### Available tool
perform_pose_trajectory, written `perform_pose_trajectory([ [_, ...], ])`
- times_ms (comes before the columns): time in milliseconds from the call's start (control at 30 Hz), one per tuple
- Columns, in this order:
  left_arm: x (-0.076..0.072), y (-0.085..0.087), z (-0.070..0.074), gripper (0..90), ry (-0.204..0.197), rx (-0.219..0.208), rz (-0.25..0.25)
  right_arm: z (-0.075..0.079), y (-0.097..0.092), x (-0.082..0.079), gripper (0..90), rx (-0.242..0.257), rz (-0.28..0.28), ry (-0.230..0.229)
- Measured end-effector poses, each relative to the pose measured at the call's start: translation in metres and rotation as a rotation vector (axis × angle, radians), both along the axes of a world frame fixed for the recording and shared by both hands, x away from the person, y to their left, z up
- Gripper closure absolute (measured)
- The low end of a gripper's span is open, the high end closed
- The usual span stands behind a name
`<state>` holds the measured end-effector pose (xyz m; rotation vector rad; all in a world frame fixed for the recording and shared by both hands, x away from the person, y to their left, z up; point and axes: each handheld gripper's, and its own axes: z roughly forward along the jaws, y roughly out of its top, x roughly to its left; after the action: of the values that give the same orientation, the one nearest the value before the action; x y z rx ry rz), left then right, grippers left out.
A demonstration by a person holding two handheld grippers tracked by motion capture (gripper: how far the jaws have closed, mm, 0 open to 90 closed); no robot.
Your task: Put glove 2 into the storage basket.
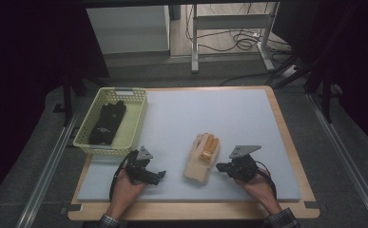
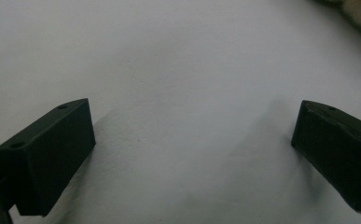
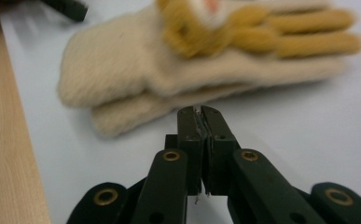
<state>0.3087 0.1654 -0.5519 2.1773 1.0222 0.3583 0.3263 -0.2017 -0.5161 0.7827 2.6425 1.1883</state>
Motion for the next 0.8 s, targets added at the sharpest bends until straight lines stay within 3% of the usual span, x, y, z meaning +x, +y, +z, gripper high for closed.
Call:
perform_pose_trajectory([
  [200,0.0,0.0,0.0,0.0,0.0,0.0,0.0,-0.013,0.017,-0.007,86.3,-0.028,0.029,0.007],
  [800,0.0,0.0,0.0,0.0,0.0,0.0,0.0,-0.018,0.075,0.002,80.8,-0.033,0.033,-0.055],
])
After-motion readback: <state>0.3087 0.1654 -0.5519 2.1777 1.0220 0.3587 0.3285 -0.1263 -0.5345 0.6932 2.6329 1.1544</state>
